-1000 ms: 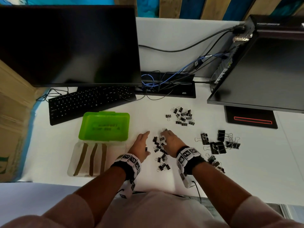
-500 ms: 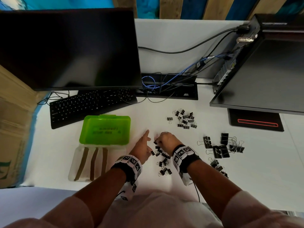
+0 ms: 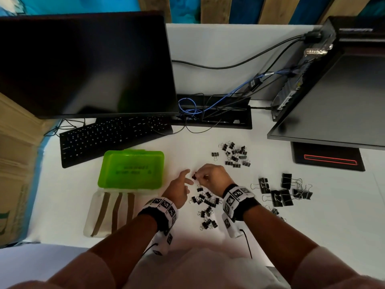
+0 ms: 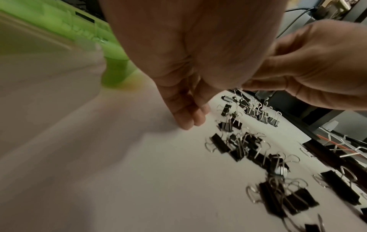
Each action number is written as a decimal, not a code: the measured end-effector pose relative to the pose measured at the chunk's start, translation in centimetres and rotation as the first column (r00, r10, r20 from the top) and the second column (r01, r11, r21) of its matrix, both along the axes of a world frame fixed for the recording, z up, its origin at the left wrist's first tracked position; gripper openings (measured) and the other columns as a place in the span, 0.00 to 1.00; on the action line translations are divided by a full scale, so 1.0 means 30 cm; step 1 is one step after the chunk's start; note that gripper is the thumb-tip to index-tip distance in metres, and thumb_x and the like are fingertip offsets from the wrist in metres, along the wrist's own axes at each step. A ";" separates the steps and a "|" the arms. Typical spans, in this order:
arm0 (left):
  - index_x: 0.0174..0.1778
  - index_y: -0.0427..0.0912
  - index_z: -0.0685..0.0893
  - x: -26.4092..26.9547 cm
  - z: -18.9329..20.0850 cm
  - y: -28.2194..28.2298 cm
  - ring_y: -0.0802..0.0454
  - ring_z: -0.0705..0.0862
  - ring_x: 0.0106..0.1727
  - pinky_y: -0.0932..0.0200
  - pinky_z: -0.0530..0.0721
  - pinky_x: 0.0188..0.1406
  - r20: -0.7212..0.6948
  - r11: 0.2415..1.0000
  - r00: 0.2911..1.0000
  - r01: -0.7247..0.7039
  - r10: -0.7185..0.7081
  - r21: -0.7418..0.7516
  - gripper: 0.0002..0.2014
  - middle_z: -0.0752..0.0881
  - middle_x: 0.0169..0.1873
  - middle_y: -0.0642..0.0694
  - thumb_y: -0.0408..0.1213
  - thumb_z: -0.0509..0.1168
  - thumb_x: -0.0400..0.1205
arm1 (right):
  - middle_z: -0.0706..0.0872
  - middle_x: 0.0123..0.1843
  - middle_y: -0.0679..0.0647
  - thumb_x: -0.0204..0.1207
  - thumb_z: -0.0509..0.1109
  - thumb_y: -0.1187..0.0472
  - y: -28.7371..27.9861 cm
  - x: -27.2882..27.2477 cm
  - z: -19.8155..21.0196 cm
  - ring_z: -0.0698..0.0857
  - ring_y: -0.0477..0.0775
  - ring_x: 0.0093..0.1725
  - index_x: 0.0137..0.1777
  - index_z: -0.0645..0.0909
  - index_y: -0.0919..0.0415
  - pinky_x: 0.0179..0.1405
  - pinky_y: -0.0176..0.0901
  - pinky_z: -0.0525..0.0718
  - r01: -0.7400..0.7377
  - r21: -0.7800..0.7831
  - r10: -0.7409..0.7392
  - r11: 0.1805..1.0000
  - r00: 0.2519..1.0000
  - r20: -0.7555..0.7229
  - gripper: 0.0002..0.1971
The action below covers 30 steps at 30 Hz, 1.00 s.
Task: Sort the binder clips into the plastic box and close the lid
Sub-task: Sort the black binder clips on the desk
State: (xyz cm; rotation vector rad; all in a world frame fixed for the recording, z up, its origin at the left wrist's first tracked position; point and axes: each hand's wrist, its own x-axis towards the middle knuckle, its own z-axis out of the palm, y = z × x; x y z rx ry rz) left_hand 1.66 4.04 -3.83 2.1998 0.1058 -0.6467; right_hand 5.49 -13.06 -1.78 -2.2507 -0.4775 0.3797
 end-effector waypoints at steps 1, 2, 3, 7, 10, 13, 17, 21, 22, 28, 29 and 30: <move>0.74 0.48 0.65 0.012 -0.004 -0.002 0.55 0.81 0.39 0.67 0.80 0.43 -0.003 1.000 1.000 -0.003 0.003 0.001 0.30 0.82 0.54 0.51 0.19 0.52 0.77 | 0.88 0.46 0.50 0.74 0.71 0.66 -0.014 0.005 0.014 0.86 0.46 0.41 0.41 0.89 0.62 0.47 0.32 0.85 0.060 0.065 -0.061 0.996 0.998 0.008 0.05; 0.73 0.46 0.68 0.026 -0.007 -0.008 0.56 0.79 0.38 0.67 0.79 0.44 -0.001 1.000 1.000 0.003 -0.003 0.006 0.28 0.82 0.54 0.50 0.20 0.52 0.77 | 0.87 0.47 0.49 0.75 0.71 0.65 -0.034 0.014 0.024 0.86 0.44 0.42 0.44 0.89 0.62 0.49 0.28 0.84 0.115 0.104 -0.117 0.988 0.993 0.018 0.05; 0.72 0.46 0.69 0.041 -0.007 -0.017 0.57 0.79 0.40 0.65 0.79 0.48 0.012 1.000 1.000 0.019 -0.019 0.020 0.27 0.81 0.57 0.49 0.21 0.53 0.78 | 0.86 0.48 0.47 0.75 0.71 0.66 -0.059 0.025 0.029 0.85 0.42 0.44 0.46 0.88 0.62 0.50 0.25 0.83 0.152 0.095 -0.155 0.984 0.988 0.027 0.05; 0.77 0.58 0.62 0.094 0.007 -0.073 0.50 0.74 0.68 0.48 0.73 0.73 0.019 0.973 0.975 0.221 -0.223 0.072 0.32 0.63 0.76 0.51 0.42 0.68 0.79 | 0.89 0.46 0.55 0.73 0.68 0.72 -0.186 0.080 -0.008 0.84 0.48 0.42 0.39 0.88 0.65 0.52 0.39 0.86 0.262 -0.126 -0.249 0.957 0.962 0.110 0.07; 0.77 0.65 0.57 0.112 0.039 -0.126 0.47 0.54 0.80 0.41 0.65 0.78 -0.052 0.891 0.901 0.433 -0.430 0.133 0.44 0.50 0.81 0.59 0.53 0.75 0.69 | 0.89 0.51 0.62 0.72 0.65 0.75 -0.239 0.103 -0.044 0.87 0.61 0.51 0.46 0.88 0.66 0.55 0.47 0.84 0.320 -0.200 -0.310 0.926 0.947 0.081 0.11; 0.77 0.64 0.60 0.098 0.042 -0.148 0.46 0.53 0.79 0.34 0.71 0.71 -0.105 0.743 0.789 0.607 -0.605 0.282 0.50 0.51 0.81 0.59 0.58 0.78 0.60 | 0.81 0.69 0.59 0.73 0.63 0.74 -0.248 0.081 -0.054 0.81 0.59 0.67 0.63 0.82 0.61 0.69 0.47 0.77 0.238 -0.286 -0.245 0.928 0.970 0.014 0.20; 0.77 0.62 0.57 0.066 0.030 -0.123 0.48 0.55 0.78 0.33 0.74 0.65 -0.101 0.652 0.717 0.676 -0.690 0.343 0.58 0.54 0.80 0.57 0.59 0.81 0.52 | 0.73 0.74 0.55 0.74 0.65 0.72 -0.231 0.017 -0.028 0.78 0.56 0.68 0.70 0.75 0.56 0.64 0.45 0.80 0.112 -0.289 -0.101 0.951 0.994 0.051 0.24; 0.78 0.60 0.49 0.006 0.038 -0.107 0.48 0.60 0.74 0.40 0.77 0.60 -0.058 0.672 0.728 0.658 -0.683 0.339 0.65 0.57 0.78 0.56 0.54 0.83 0.49 | 0.71 0.72 0.51 0.72 0.74 0.56 -0.177 -0.054 0.012 0.81 0.52 0.60 0.76 0.65 0.50 0.61 0.48 0.82 -0.148 -0.209 0.086 0.967 0.956 -0.281 0.33; 0.78 0.58 0.49 -0.013 0.035 -0.103 0.48 0.60 0.74 0.41 0.77 0.60 -0.047 0.678 0.730 0.655 -0.682 0.334 0.66 0.57 0.78 0.55 0.54 0.84 0.48 | 0.69 0.73 0.49 0.68 0.77 0.52 -0.170 -0.075 0.016 0.80 0.51 0.61 0.77 0.61 0.48 0.61 0.51 0.81 -0.178 -0.215 0.098 0.960 0.936 -0.339 0.40; 0.79 0.47 0.50 -0.113 0.002 -0.103 0.45 0.60 0.74 0.41 0.73 0.69 -0.040 0.623 0.702 0.655 -0.711 0.428 0.66 0.55 0.79 0.48 0.59 0.82 0.49 | 0.48 0.81 0.44 0.51 0.86 0.55 -0.138 -0.221 -0.004 0.64 0.55 0.77 0.80 0.39 0.44 0.69 0.59 0.76 -0.325 -0.366 0.175 0.872 0.906 -0.386 0.66; 0.79 0.46 0.51 -0.124 -0.005 -0.107 0.45 0.60 0.75 0.42 0.72 0.70 -0.031 0.644 0.722 0.635 -0.691 0.427 0.65 0.55 0.79 0.48 0.59 0.82 0.51 | 0.47 0.81 0.45 0.52 0.85 0.57 -0.130 -0.236 -0.017 0.64 0.57 0.77 0.80 0.39 0.45 0.69 0.58 0.76 -0.320 -0.379 0.178 0.868 0.914 -0.364 0.66; 0.78 0.44 0.53 -0.132 -0.010 -0.110 0.45 0.60 0.75 0.43 0.72 0.71 -0.013 0.681 0.752 0.605 -0.660 0.413 0.63 0.56 0.79 0.47 0.57 0.81 0.53 | 0.48 0.81 0.47 0.53 0.85 0.59 -0.122 -0.245 -0.030 0.65 0.59 0.76 0.80 0.39 0.46 0.69 0.58 0.77 -0.297 -0.385 0.168 0.874 0.927 -0.334 0.65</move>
